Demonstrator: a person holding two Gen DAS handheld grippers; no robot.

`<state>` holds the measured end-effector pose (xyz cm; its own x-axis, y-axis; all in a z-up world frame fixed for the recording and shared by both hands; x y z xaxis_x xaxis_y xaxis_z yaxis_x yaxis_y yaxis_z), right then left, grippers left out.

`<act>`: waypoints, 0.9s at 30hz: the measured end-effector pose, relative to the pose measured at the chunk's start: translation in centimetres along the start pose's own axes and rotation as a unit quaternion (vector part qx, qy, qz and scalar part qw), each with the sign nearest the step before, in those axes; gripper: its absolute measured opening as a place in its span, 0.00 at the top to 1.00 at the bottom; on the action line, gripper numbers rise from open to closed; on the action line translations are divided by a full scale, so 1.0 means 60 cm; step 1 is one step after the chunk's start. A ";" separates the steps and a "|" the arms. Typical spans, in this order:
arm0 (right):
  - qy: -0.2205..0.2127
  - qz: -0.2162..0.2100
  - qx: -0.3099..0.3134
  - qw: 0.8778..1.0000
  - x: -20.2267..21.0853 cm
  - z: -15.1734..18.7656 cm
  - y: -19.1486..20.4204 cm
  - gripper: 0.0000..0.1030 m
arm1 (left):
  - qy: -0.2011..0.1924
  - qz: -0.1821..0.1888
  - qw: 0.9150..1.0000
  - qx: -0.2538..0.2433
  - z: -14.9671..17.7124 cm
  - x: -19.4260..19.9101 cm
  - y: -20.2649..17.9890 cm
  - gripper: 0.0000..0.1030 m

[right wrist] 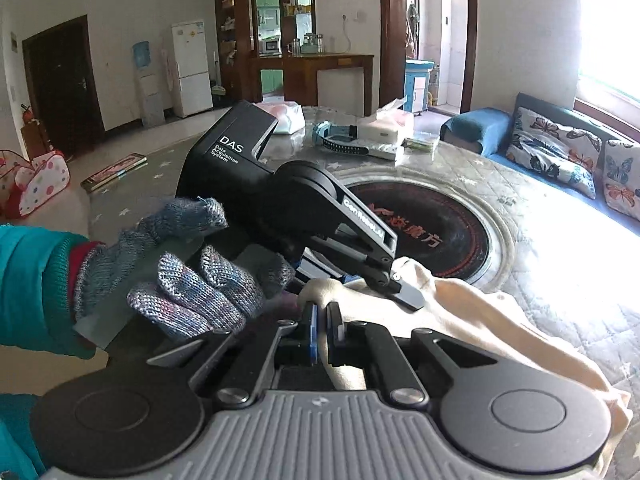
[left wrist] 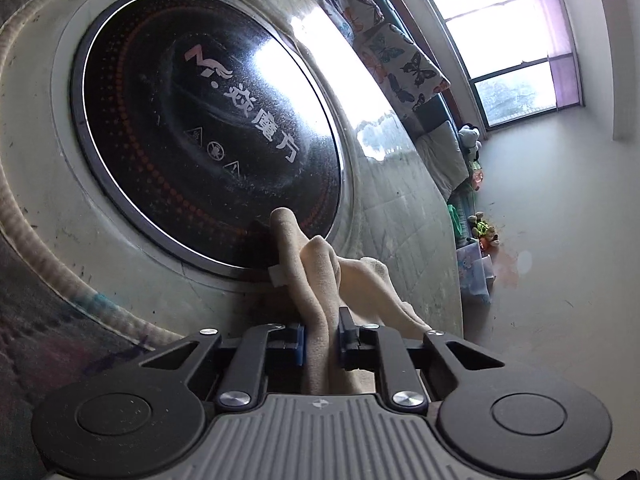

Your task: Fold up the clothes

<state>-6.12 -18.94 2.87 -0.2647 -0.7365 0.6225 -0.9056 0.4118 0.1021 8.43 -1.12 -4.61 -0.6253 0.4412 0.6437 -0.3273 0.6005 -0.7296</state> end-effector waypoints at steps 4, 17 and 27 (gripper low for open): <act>-0.004 0.009 -0.026 1.000 0.015 0.006 -0.017 0.90 | -0.004 -0.004 1.000 -0.014 0.001 0.003 -0.004 0.87; -0.023 0.213 -0.192 0.958 0.134 0.103 -0.227 0.82 | -0.011 -0.029 0.998 -0.055 0.006 0.000 -0.019 0.87; -0.045 0.224 -0.301 0.926 0.151 0.186 -0.327 0.68 | -0.013 -0.045 0.996 -0.074 0.006 -0.008 -0.029 0.86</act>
<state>5.54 -39.70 -2.15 -0.6204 -0.4495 0.6427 -0.3567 0.8915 0.2791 9.02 -2.61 -3.75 -0.6166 0.3653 0.6974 -0.2755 0.7297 -0.6258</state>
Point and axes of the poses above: each gripper's, at about its wrist camera, not at the fingertips, and x roughly against the way its jaws point, y to its left, z to its underside, the point moved 7 cm from there along -x, roughly the way its jaws point, and after that the axes turned 6 degrees about -z, right-handed, at the moved point
